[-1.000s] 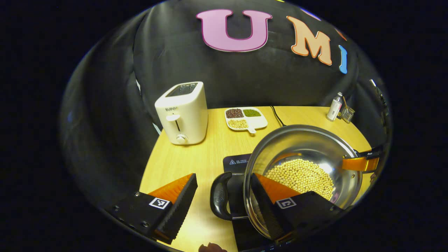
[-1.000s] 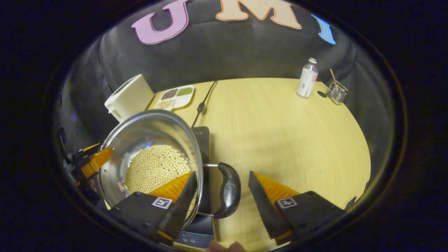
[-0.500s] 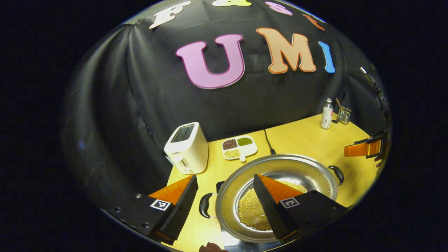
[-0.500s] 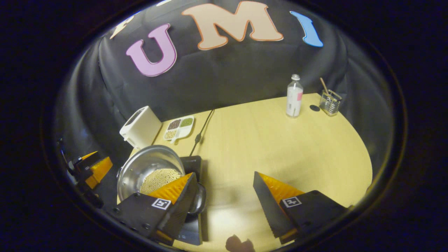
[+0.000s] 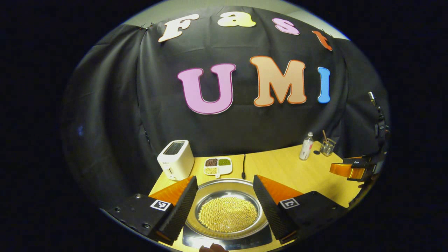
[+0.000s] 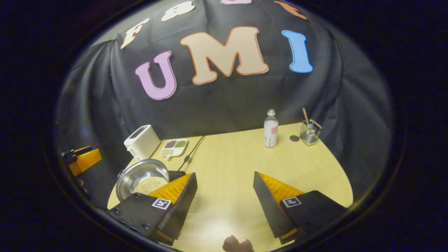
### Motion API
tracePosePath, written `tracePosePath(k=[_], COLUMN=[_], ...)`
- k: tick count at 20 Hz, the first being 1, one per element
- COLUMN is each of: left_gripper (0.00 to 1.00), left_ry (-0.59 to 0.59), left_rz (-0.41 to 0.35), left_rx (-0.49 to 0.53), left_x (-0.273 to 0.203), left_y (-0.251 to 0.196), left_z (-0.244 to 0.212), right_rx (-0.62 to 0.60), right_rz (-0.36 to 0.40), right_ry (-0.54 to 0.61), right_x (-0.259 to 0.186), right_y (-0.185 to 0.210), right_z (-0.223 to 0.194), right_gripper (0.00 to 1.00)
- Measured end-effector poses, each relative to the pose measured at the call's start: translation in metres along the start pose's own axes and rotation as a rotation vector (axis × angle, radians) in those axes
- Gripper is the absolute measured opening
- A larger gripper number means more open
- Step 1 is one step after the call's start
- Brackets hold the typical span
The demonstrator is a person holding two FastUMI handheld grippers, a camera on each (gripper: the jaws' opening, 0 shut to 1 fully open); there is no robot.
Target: First push the handle of the pot to place it horizontally, then grasp the pot with both hands and set it on the induction cooktop.
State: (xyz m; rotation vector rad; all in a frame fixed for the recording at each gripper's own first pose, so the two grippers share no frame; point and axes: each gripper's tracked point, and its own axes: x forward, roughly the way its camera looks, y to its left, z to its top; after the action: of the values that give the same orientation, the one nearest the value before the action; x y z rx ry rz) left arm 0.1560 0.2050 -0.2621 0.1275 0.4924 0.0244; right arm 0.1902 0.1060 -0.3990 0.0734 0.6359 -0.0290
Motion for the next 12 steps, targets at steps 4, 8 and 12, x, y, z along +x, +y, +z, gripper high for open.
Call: tracePosePath(k=[4, 8, 12], left_gripper=[0.96, 0.96, 0.98], left_ry=[-0.120, -0.236, -0.320], left_rz=[-0.023, -0.045, -0.037], left_rx=[-0.032, -0.049, -0.058], left_x=[-0.029, -0.070, -0.119], left_y=[-0.022, -0.031, -0.023], left_z=[0.051, 0.089, 0.107], right_rx=[-0.016, -0.048, -0.090], right_rz=[-0.003, -0.002, 0.009], right_ry=[-0.106, -0.214, -0.309], right_x=[-0.041, -0.085, -0.136], right_y=[-0.003, 0.016, 0.051], right_z=[0.048, 0.085, 0.111], right_gripper=[0.98, 0.92, 0.94])
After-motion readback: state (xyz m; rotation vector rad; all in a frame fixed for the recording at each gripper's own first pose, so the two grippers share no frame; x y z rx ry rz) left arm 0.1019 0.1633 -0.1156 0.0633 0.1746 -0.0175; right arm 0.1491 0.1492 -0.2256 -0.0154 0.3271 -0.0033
